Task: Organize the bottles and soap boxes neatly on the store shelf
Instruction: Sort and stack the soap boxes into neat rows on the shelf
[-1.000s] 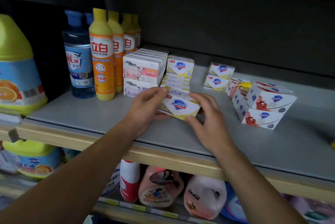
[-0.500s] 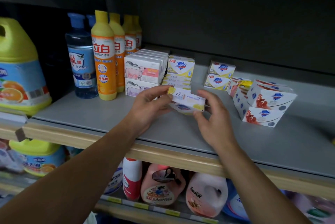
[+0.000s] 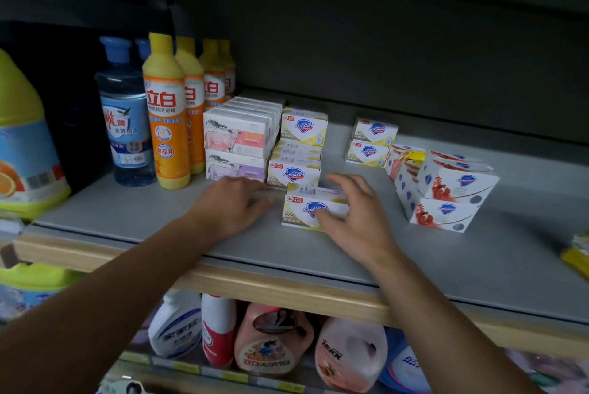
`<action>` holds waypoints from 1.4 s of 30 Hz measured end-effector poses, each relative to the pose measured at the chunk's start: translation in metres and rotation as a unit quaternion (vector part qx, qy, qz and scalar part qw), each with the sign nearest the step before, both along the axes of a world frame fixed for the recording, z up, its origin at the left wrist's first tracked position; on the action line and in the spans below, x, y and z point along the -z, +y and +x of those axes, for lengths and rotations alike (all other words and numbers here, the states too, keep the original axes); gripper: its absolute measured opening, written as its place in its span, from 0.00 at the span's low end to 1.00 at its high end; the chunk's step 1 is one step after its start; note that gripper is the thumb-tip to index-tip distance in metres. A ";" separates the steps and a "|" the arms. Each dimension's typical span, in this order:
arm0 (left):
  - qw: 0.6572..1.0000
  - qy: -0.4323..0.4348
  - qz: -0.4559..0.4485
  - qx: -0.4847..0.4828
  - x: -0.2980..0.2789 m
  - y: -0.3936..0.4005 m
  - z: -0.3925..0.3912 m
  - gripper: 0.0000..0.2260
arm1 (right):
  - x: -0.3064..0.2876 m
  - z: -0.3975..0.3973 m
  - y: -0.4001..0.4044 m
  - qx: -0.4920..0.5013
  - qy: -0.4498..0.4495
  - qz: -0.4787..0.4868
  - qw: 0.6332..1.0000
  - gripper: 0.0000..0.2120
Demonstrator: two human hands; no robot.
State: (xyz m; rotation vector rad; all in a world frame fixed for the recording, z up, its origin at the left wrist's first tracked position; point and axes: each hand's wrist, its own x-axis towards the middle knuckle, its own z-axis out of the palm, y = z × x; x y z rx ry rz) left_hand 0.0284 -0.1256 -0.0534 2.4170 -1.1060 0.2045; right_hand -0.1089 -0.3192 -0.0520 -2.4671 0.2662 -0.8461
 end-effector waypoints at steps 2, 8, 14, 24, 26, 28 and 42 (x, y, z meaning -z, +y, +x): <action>0.997 -0.023 0.064 -0.027 0.008 0.002 0.003 0.28 | -0.006 0.004 -0.001 -0.008 0.052 -0.064 0.997 0.23; 0.996 -0.019 0.070 -0.047 0.015 -0.004 0.010 0.31 | -0.046 0.017 -0.014 -0.010 0.024 -0.062 0.998 0.19; 0.996 -0.012 0.074 -0.058 0.018 -0.006 0.014 0.27 | -0.076 0.081 -0.031 0.034 -0.057 -0.072 0.995 0.19; 0.997 -0.001 0.058 -0.043 0.021 -0.005 0.016 0.23 | -0.052 0.161 -0.055 0.089 0.008 -0.191 0.978 0.22; 0.998 0.001 0.055 -0.042 0.020 -0.005 0.014 0.24 | -0.045 0.163 -0.056 0.094 0.003 -0.199 0.976 0.23; 0.998 0.001 0.053 -0.043 0.019 -0.006 0.014 0.25 | -0.044 0.163 -0.055 0.100 -0.004 -0.198 0.975 0.23; 0.998 -0.008 0.038 -0.047 0.016 -0.004 0.010 0.20 | -0.055 0.115 -0.056 0.108 0.007 -0.090 0.990 0.26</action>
